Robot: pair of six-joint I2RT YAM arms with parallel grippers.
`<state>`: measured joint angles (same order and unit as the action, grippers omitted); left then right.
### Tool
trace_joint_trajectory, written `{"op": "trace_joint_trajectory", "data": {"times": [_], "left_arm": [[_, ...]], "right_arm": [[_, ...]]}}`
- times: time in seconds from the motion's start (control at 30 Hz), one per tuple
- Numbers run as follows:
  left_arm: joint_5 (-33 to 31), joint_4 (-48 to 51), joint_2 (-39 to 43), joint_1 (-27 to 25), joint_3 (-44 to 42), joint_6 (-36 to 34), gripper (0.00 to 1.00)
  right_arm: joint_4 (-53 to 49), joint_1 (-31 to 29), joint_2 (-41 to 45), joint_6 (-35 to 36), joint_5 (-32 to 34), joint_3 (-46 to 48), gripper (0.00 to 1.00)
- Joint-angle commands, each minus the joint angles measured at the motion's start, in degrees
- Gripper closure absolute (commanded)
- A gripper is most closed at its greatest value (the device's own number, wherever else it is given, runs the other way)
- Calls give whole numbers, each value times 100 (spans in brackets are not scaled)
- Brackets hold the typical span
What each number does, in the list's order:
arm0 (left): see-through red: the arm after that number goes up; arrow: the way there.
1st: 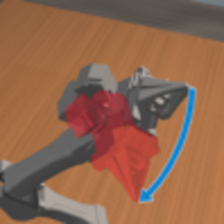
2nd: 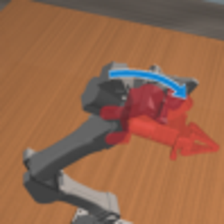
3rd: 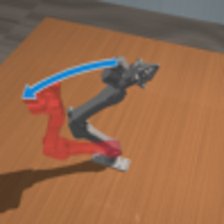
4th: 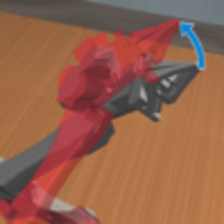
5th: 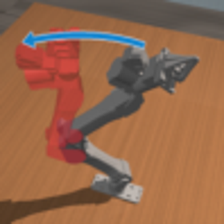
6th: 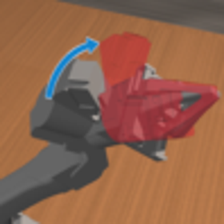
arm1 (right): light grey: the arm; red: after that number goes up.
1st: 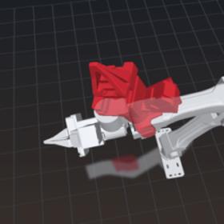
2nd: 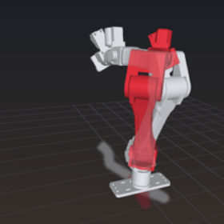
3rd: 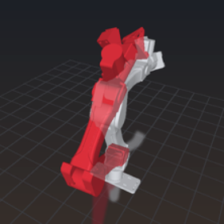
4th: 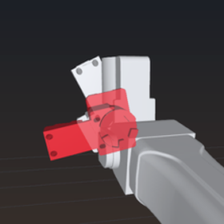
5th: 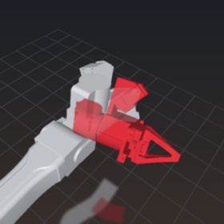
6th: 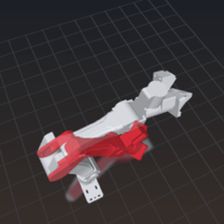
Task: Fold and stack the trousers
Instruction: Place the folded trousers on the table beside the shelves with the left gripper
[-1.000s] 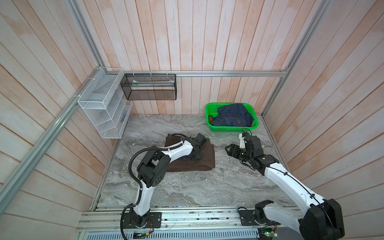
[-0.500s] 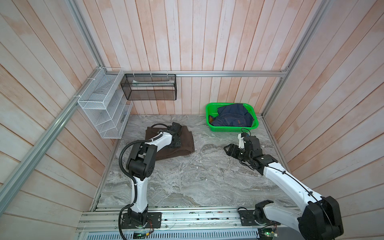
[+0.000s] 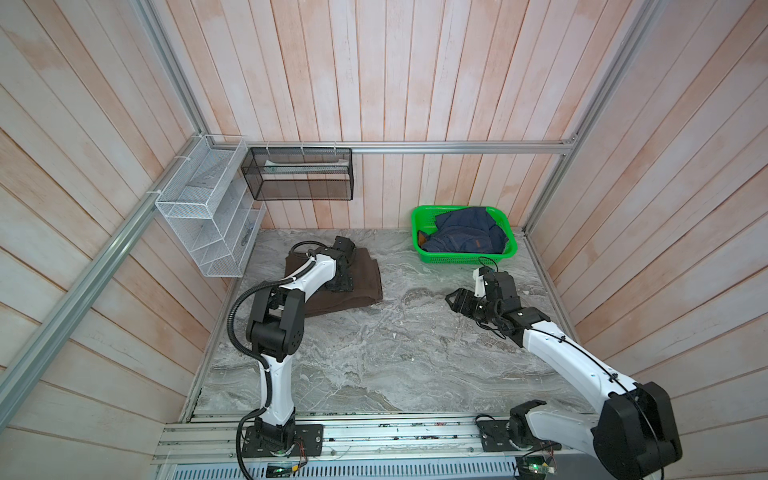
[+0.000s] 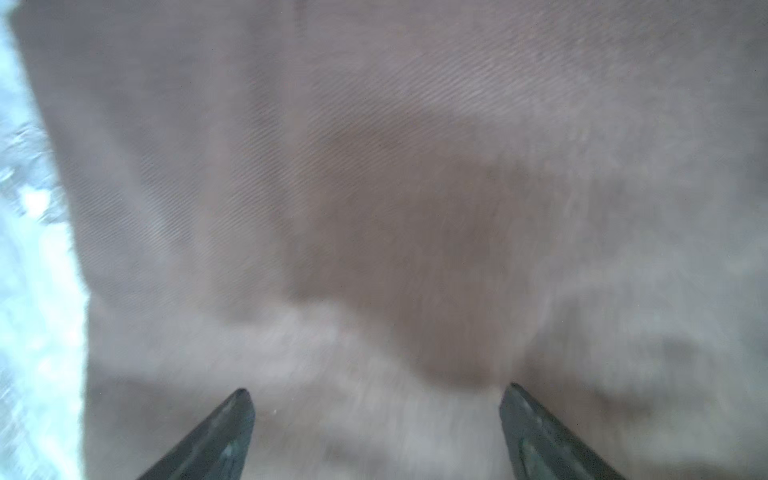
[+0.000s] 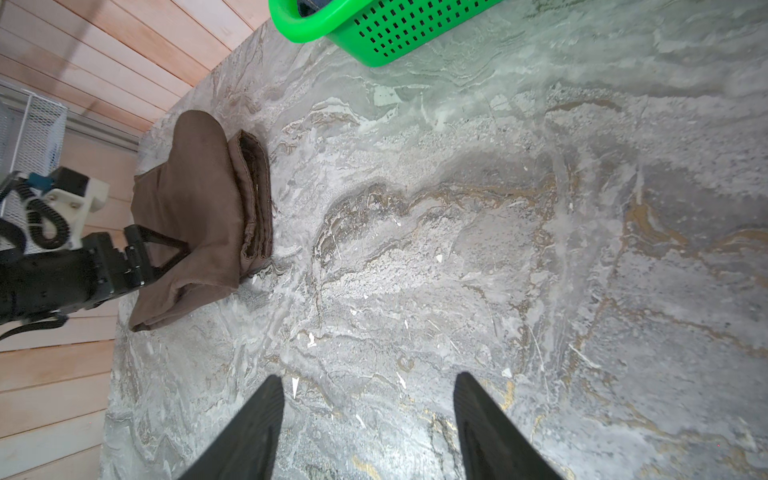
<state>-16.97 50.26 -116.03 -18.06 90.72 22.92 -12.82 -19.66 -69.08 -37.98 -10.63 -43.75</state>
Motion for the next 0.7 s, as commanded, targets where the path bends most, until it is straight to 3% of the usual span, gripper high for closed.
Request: {"op": "trace_joint_trajectory", "data": {"times": [0.0, 0.37, 0.67], "left_arm": [[45, 477, 231, -4, -160, 333, 5], [277, 98, -536, 366, -289, 93, 10], [82, 124, -1317, 1047, 494, -502, 13]], "right_arm": [[87, 17, -98, -18, -109, -54, 34], [32, 22, -72, 1, -86, -60, 34], [3, 16, -54, -22, -40, -20, 35]]}}
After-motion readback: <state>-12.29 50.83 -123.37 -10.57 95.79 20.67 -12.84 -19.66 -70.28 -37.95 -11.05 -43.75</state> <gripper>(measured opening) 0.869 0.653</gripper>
